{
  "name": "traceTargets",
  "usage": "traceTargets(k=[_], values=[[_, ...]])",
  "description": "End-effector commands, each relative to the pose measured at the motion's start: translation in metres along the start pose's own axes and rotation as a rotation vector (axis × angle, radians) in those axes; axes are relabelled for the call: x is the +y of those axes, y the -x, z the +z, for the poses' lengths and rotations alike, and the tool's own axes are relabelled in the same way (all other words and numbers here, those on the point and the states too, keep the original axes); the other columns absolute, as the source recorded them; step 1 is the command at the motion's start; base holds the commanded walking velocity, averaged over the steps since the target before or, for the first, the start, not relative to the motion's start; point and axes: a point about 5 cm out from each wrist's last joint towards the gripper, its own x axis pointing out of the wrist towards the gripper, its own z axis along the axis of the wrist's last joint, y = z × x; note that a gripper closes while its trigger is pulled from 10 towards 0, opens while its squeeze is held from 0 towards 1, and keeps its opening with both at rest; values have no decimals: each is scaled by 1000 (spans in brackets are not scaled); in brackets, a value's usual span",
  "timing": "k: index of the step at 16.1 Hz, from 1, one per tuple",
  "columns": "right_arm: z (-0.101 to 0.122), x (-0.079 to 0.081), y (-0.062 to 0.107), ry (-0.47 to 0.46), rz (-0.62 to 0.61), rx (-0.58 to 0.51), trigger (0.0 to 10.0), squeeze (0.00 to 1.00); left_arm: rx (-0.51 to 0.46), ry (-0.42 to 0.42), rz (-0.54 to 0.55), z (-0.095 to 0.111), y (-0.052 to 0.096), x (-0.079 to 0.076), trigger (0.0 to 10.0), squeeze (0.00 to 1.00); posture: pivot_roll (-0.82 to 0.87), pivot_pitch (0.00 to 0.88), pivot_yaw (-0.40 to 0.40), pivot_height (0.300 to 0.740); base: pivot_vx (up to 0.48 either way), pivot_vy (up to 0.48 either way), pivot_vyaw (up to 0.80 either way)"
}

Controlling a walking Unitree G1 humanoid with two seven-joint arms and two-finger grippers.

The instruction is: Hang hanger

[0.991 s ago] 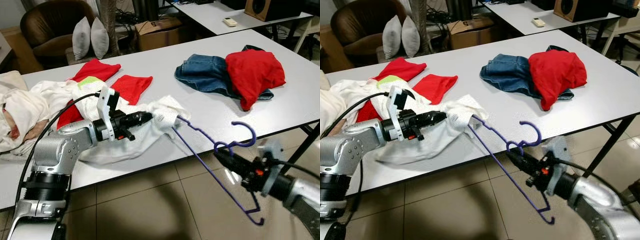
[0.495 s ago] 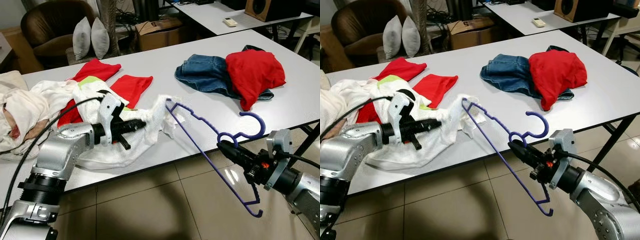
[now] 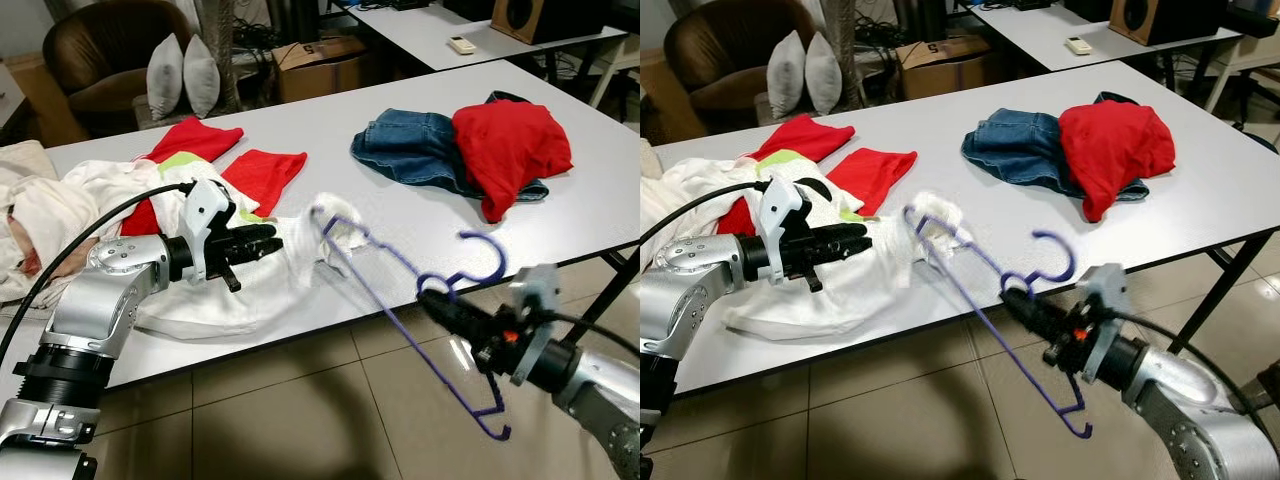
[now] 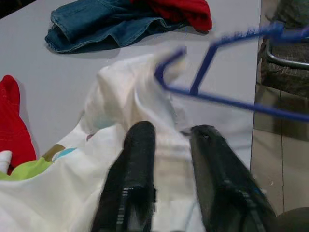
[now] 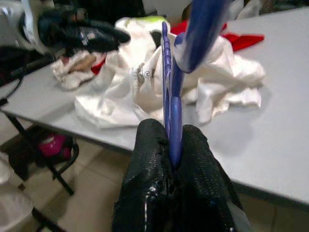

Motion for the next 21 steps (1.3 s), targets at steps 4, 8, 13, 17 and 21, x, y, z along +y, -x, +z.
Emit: traceTargets(k=[4, 8, 13, 17, 21], values=[[-21, -2, 21, 28, -84, 155, 10000, 0, 80, 23, 53, -13, -5, -3, 10000, 0, -262, 0, 111, 740, 0, 0, 0], [-21, -4, 47, 75, -147, 228, 10000, 0, 122, 164, 189, -24, -12, -5, 10000, 0, -276, 0, 123, 740, 0, 0, 0], [-16, -3, 67, 106, -166, 267, 10000, 0, 46, 289, 143, -19, -20, -20, 10000, 0, -269, 0, 115, 740, 0, 0, 0], [-13, -5, 67, 114, -170, 261, 10000, 0, 30, 347, 111, -19, -21, -26, 10000, 0, -264, 0, 114, 740, 0, 0, 0], [-13, -5, 64, 113, -165, 254, 10000, 0, 59, 360, 80, -25, -27, -35, 10000, 0, -262, 0, 115, 740, 0, 0, 0]])
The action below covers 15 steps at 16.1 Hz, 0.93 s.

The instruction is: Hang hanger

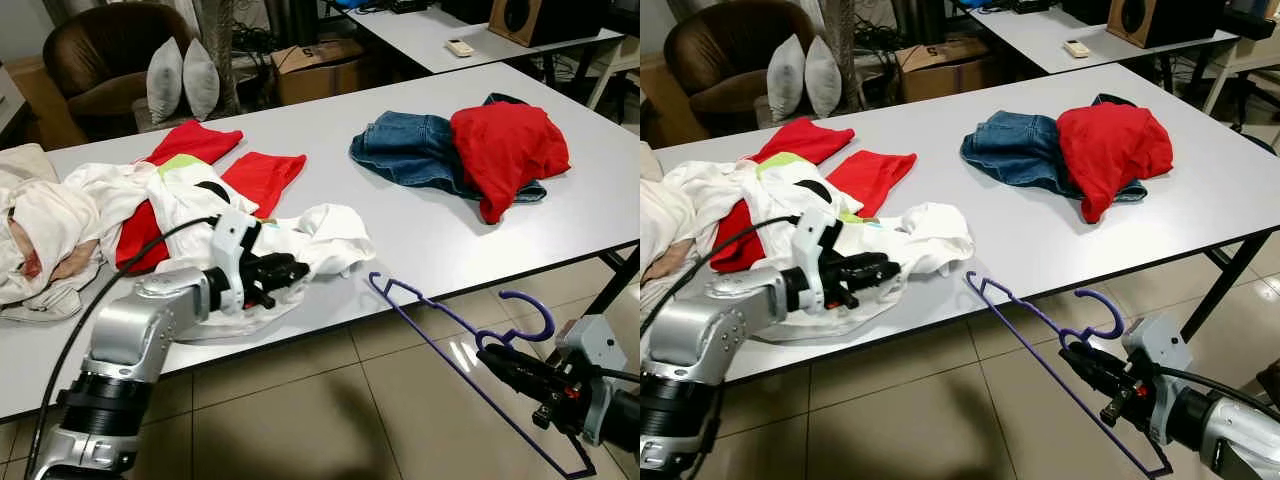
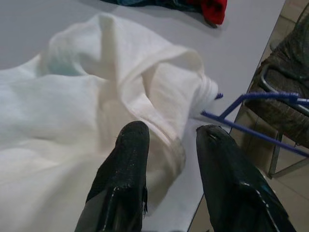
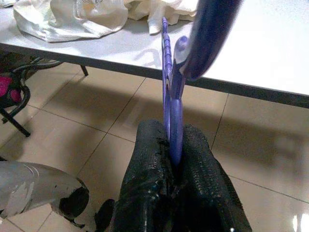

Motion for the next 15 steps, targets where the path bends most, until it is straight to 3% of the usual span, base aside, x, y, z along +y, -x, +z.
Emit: traceTargets(k=[1, 2, 3, 4, 6, 7, 15], values=[[4, 1, -1, 16, 13, -12, 10000, 0, 25, -23, 24, -3, 1, 3, 10000, 0, -262, 0, 115, 740, 0, 0, 0], [5, 2, -2, 15, 15, -15, 10000, 0, 53, -53, 47, -7, 0, 4, 9412, 0, -262, 0, 115, 740, 0, 0, 0], [5, 2, -2, 15, 16, -16, 10000, 0, 52, -50, 45, -7, -1, 4, 8118, 0, -262, 0, 115, 740, 0, 0, 0], [5, 2, -2, 15, 16, -17, 10000, 0, 44, -33, 29, -7, -2, 2, 4000, 0, -263, 0, 116, 740, 0, 0, 0], [4, 1, -3, 14, 16, -17, 10000, 0, 48, -25, 22, -9, -3, 0, 902, 0, -263, 0, 114, 740, 0, 0, 0], [4, 1, -3, 14, 17, -17, 10000, 0, 50, -25, 20, -10, -4, 0, 0, 0, -263, 0, 114, 740, 0, 0, 0], [4, 1, -4, 16, 18, -16, 10000, 0, 41, -21, 12, -11, -6, -1, 0, 0, -265, 0, 113, 740, 0, 0, 0]])
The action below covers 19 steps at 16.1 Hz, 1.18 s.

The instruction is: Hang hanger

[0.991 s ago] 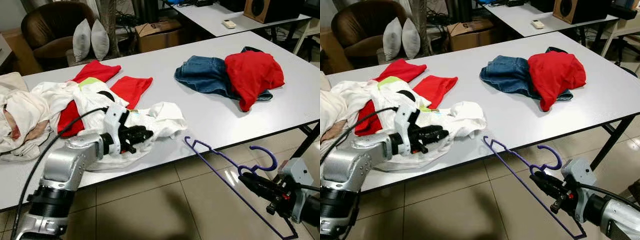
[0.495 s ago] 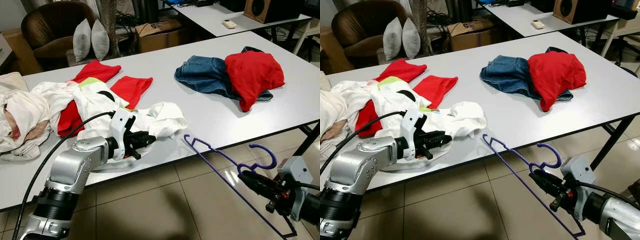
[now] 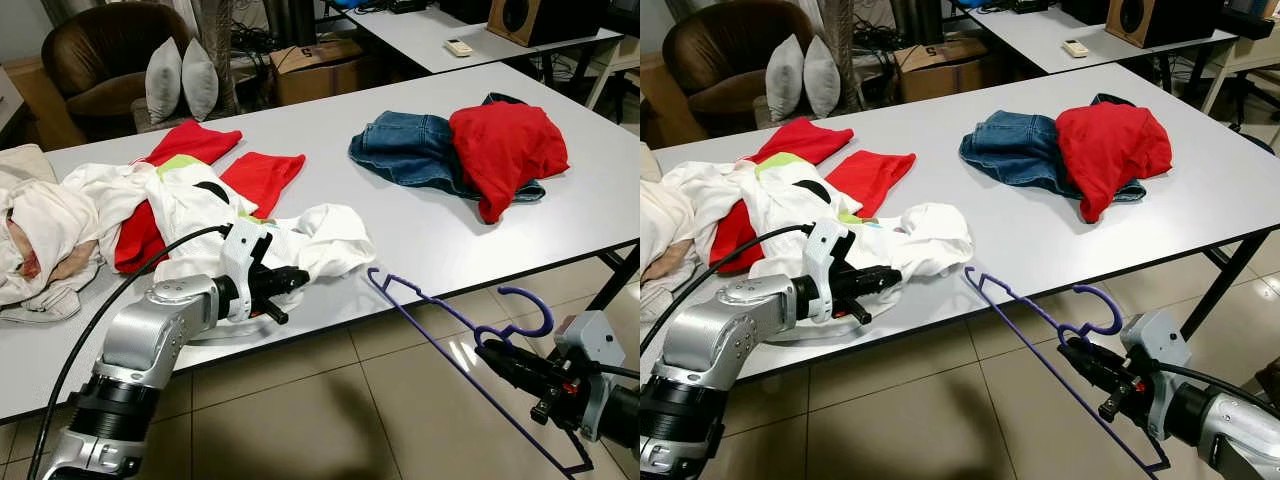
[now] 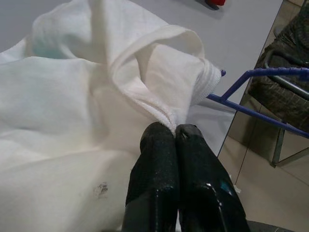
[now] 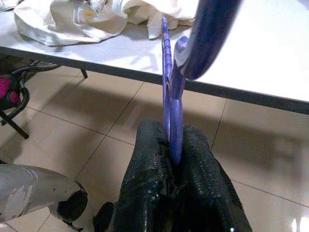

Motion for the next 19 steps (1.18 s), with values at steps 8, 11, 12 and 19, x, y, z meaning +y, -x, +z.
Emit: traceTargets(k=[8, 11, 12, 19], values=[[38, -30, 11, 49, -159, -187, 10000, 0, -9, -409, 93, 23, 6, 12, 0, 0, -264, 0, 109, 740, 0, 0, 0], [56, 2, -3, 64, 104, -262, 10000, 0, -1, -512, 102, 33, 7, 14, 0, 0, -268, 0, 112, 740, 0, 0, 0], [54, 9, -10, 63, 158, -240, 10000, 0, -25, -525, 111, 37, 6, 14, 0, 0, -269, 0, 113, 740, 0, 0, 0], [45, 9, -47, 36, 208, -172, 10000, 0, -117, -571, 5, 54, 9, -1, 0, 0, -259, 0, 97, 740, 0, 0, 0]])
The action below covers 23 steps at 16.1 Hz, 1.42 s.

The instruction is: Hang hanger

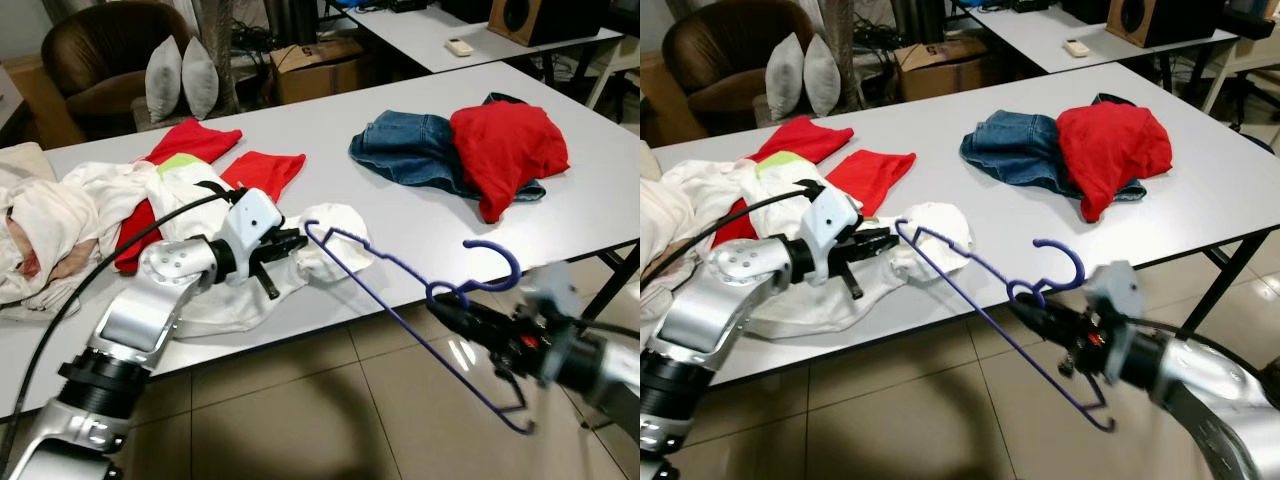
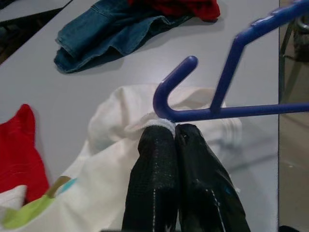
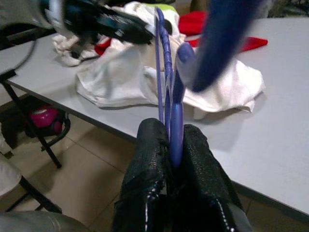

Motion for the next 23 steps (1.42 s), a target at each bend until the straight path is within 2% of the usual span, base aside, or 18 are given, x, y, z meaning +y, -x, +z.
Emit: traceTargets(k=[1, 4, 8, 11, 13, 15, 17, 18, 19, 20, 22, 23], values=[[-2, 1, -6, -4, 9, 21, 10000, 0, -47, -32, -15, 12, 3, 0, 0, 0, -259, 0, 97, 740, 0, 0, 0], [-5, -2, -11, -4, 24, 45, 10000, 0, -73, -48, 51, 19, 8, 9, 0, 0, -245, 0, 75, 740, 0, 0, 0], [-8, -4, -14, -10, 32, 60, 10000, 0, -93, -57, 77, 25, 14, 14, 0, 0, -238, 0, 64, 740, 0, 0, 0], [-9, -7, -19, -15, 33, 65, 10000, 0, -131, -90, -14, 31, 15, 4, 0, 0, -235, 0, 59, 740, 0, 0, 0], [-10, -15, -32, -57, 11, 51, 10000, 0, -88, -157, -201, 29, 11, -17, 0, 0, -224, 0, 39, 740, 0, 0, 0], [-13, -20, -35, -88, -27, 66, 10000, 0, -75, -174, -231, 29, 12, -20, 0, 0, -224, 0, 39, 740, 0, 0, 0], [-17, -20, -38, -185, -69, 45, 10000, 0, -31, -222, -218, 27, 15, -17, 0, 0, -215, 0, 32, 740, 0, 0, 0], [-19, -16, -40, -232, -66, 28, 10000, 0, -16, -242, -204, 26, 16, -15, 0, 0, -214, 0, 31, 740, 0, 0, 0], [-24, -6, -42, -328, -51, 5, 10000, 0, -9, -270, -177, 27, 16, -11, 0, 0, -214, 0, 32, 740, 0, 0, 0], [-26, -3, -43, -354, -48, 2, 10000, 0, -11, -276, -171, 28, 16, -10, 0, 0, -214, 0, 32, 740, 0, 0, 0], [-35, -6, -56, -530, -169, -65, 10000, 0, -9, -282, -208, 28, 16, -14, 0, 0, -214, 0, 41, 740, 0, 0, 0], [-31, -6, -62, -603, -187, -129, 10000, 0, -3, -283, -215, 26, 16, -14, 0, 0, -215, 0, 45, 740, 0, 0, 0]])
